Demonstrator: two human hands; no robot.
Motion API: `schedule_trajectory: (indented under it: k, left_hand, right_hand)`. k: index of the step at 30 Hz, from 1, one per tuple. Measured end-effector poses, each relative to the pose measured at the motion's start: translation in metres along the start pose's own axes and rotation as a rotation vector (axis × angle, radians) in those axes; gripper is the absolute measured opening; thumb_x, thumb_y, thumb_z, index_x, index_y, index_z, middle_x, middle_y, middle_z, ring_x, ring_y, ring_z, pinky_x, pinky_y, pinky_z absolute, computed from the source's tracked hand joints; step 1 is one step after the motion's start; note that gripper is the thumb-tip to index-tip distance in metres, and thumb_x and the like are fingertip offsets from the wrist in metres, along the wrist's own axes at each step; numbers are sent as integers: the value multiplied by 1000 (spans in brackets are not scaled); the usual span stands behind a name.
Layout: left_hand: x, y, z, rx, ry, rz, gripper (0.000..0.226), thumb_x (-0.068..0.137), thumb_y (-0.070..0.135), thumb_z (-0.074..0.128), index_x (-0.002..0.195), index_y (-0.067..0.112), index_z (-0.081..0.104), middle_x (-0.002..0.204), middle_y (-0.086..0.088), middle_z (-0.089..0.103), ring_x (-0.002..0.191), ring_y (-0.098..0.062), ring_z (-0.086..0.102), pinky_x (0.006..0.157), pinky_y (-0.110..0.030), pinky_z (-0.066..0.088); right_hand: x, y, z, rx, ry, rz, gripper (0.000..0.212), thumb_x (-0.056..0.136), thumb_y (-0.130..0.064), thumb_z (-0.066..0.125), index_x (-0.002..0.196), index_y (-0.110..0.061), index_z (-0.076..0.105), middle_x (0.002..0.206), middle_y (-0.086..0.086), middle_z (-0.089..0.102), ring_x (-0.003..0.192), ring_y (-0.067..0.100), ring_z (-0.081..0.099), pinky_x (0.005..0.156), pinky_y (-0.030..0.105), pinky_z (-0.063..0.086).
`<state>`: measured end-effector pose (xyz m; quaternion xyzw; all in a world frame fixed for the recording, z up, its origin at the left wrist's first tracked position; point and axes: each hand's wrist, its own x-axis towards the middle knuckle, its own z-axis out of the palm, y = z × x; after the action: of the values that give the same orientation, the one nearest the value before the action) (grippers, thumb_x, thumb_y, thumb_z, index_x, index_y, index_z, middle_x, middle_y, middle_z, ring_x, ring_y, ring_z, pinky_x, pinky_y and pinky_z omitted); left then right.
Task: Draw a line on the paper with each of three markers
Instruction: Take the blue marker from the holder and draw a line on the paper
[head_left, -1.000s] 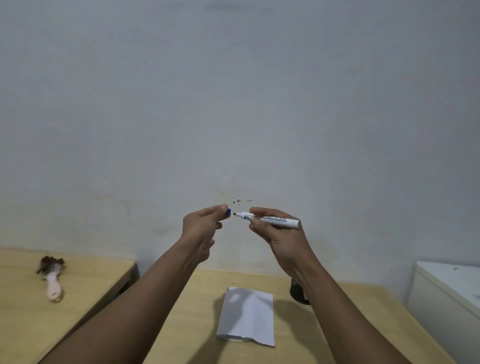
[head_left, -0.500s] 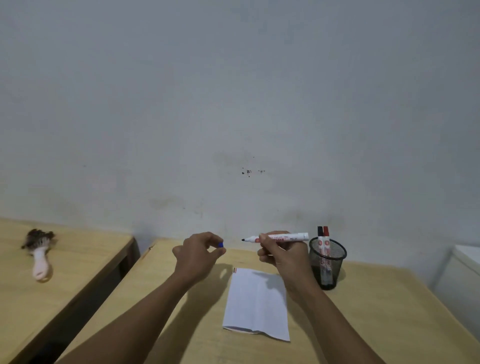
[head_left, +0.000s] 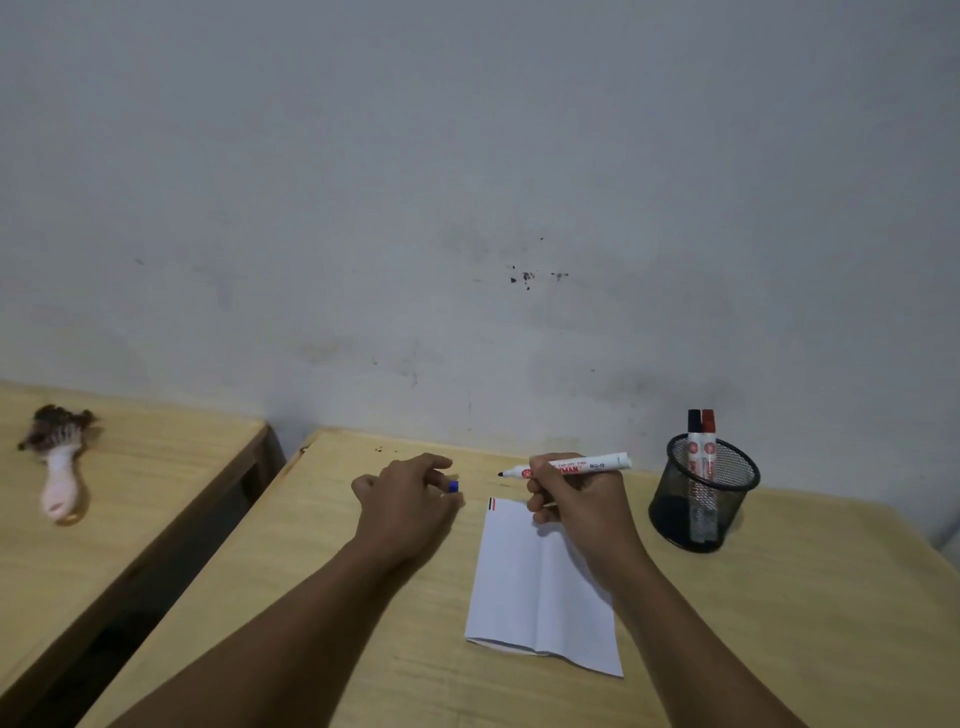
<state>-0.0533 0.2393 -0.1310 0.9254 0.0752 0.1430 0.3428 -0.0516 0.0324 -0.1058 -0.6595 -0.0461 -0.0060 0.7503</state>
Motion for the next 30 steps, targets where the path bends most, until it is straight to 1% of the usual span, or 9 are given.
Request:
schedule_trajectory:
  k: [3,6,8,10,18,22,25,27,30]
  left_hand:
    - [-10,5,0,99,69,87,53,80,44,68,130,37,53,116,18,61,111,-9,53,89,-34,17]
    - [-36,16,-6,169,164,339,37,81,48,64,115,36,58,113,19,57,106,-9,49,92,-38,24]
    - [-52,17,-10,272,9,483,36,83,59,56,112,39,61,114,21,59,108,-8,48,93,-42,26]
    - [-59,14,-12,409,-178,540,49,84,68,45,122,41,60,128,21,58,117,-12,45,92,-44,27]
    - [-57,7,-13,484,-349,543,61,88,70,32,136,37,51,152,19,41,128,-13,39,92,-45,30]
    - [-53,6,-16,490,-416,522,66,86,76,29,140,40,40,157,21,29,134,-11,28,100,-46,25]
    - [-56,1,-13,491,-506,472,71,87,78,25,147,41,23,162,23,8,145,-11,6,114,-61,7]
    - [-58,-2,-10,503,-533,445,71,88,79,20,149,43,13,162,26,-5,147,-9,-9,114,-68,-5]
    - [-60,-3,-9,512,-540,435,72,87,79,18,149,45,8,161,28,-10,148,-8,-15,113,-70,-8]
  right_hand:
    - [2,7,3,-40,-3,36,16,93,-19,71,92,-4,75,73,9,69,65,19,63,56,35,53]
    - [7,14,6,-27,-8,77,16,93,-18,71,91,-2,75,73,12,68,65,21,61,55,35,52]
    - [10,18,6,-71,-14,88,18,94,-19,70,93,-2,74,74,12,69,64,20,62,54,33,54]
    - [15,20,6,-135,-17,92,21,95,-21,68,96,0,72,74,12,69,62,18,63,52,31,56]
    - [26,27,9,-238,-61,58,20,98,-19,63,95,-1,71,71,13,67,58,21,59,41,27,46]
    - [26,34,5,-381,-66,-13,10,92,-17,72,91,-8,74,71,14,71,52,15,62,47,26,51]
    - [29,38,3,-466,-48,-58,16,94,-22,69,86,-9,73,69,15,70,48,17,61,48,26,52]
    - [30,40,3,-476,-50,-86,21,95,-22,67,82,-7,73,67,17,69,46,18,59,47,26,50]
    - [29,41,3,-447,-62,-102,22,95,-20,68,80,-4,73,65,22,66,46,20,55,44,26,46]
